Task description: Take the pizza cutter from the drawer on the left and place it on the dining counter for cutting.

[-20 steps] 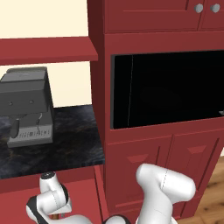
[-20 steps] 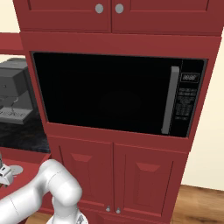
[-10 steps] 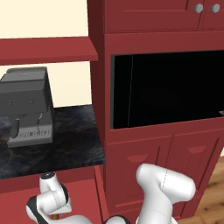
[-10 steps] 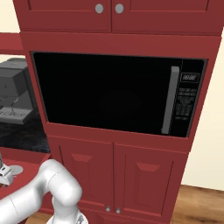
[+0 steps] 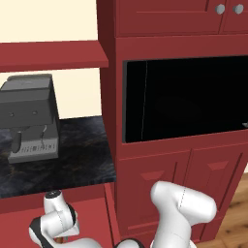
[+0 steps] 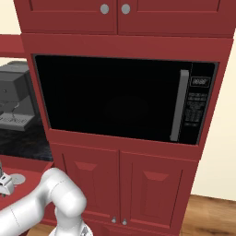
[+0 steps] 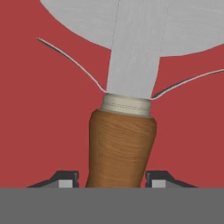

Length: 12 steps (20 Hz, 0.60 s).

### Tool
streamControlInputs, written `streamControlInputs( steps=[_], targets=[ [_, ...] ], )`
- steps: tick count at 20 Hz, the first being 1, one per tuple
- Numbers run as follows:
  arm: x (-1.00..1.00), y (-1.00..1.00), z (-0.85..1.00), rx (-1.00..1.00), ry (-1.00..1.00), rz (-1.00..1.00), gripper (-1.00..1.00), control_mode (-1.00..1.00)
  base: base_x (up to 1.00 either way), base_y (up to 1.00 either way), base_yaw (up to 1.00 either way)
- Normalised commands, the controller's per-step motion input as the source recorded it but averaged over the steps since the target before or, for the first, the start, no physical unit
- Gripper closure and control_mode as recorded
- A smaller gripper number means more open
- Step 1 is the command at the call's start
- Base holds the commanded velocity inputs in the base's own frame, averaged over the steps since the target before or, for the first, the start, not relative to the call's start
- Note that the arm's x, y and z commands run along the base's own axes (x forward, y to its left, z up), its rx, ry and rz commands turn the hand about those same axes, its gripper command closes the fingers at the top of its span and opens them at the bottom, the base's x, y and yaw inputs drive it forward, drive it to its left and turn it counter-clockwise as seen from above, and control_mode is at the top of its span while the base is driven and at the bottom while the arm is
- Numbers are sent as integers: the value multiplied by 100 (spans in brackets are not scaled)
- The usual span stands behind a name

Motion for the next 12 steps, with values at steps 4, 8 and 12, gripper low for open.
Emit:
streamControlInputs(
  steps=[4,8,12],
  targets=[
    [0,0,0,0,0,0,100,-100,0,0,0],
    [1,0,0,0,0,0,100,-100,0,0,0],
    [0,0,4,0,0,0,100,-100,0,0,0]
  ],
)
